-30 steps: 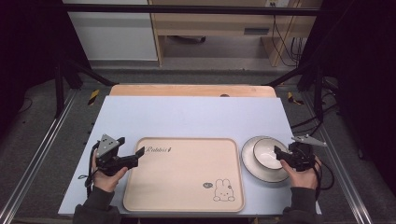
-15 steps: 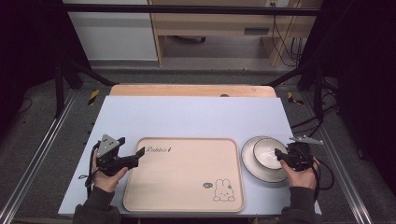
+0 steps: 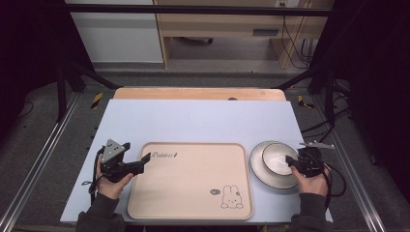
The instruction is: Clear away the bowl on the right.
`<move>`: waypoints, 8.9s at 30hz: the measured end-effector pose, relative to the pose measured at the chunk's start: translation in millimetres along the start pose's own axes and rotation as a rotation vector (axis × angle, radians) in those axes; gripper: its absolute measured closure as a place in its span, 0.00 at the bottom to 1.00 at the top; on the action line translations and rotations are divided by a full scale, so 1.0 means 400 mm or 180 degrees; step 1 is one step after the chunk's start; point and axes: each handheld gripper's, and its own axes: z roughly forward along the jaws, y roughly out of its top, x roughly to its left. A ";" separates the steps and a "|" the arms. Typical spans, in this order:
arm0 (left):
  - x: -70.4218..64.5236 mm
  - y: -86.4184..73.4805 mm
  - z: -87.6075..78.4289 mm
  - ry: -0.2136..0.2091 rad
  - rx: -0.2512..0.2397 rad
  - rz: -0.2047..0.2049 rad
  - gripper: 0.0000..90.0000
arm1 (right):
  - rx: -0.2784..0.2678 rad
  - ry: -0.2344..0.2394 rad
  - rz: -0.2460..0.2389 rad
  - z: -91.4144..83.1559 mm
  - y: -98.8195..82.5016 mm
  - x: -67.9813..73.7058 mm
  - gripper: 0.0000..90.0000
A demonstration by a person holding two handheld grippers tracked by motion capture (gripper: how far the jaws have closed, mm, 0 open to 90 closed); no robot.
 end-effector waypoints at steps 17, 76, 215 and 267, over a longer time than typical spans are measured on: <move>-0.002 -0.003 0.006 -0.0008 0.0048 0.0018 0.16 | 0.0170 -0.0010 0.0106 0.016 -0.001 -0.012 0.85; 0.000 -0.003 0.004 -0.0034 0.0067 0.0024 0.15 | 0.0115 0.0103 0.0288 -0.005 0.009 -0.009 0.91; 0.006 -0.005 0.001 -0.0039 0.0077 0.0037 0.15 | -0.0266 0.1509 -0.0848 -0.015 0.184 0.461 0.90; 0.010 -0.002 -0.006 -0.0035 0.0052 0.0039 0.15 | 0.0107 0.1332 -0.0887 0.145 0.173 0.568 0.90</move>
